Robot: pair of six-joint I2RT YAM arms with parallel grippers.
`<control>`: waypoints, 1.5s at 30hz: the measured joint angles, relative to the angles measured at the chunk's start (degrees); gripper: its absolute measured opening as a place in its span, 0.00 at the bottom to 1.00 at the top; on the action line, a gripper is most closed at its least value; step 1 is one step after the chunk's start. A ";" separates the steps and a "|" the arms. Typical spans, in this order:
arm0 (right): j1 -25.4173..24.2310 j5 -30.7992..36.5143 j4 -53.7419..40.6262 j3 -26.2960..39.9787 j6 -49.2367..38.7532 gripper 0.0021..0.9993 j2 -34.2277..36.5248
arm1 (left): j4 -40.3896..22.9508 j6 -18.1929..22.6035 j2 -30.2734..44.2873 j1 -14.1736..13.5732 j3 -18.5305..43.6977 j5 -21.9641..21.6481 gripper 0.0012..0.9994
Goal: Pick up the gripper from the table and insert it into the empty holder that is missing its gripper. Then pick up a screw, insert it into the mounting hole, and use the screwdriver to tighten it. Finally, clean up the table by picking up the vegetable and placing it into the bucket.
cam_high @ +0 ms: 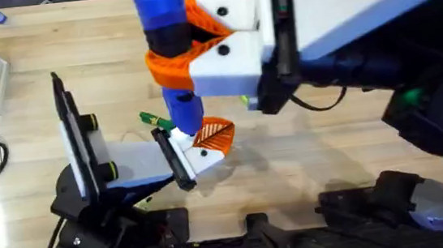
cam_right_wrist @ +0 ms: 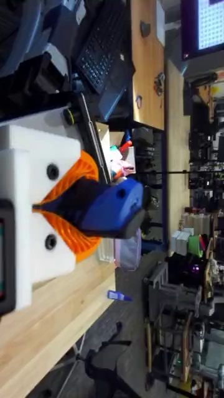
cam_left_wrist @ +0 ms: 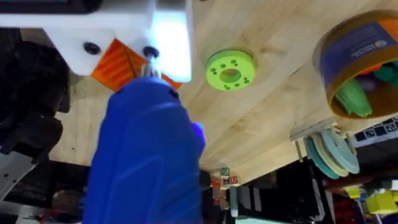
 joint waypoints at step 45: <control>-31.10 51.11 -26.84 0.29 -65.27 0.02 34.97 | -1.71 0.20 0.04 0.00 -0.02 0.02 0.01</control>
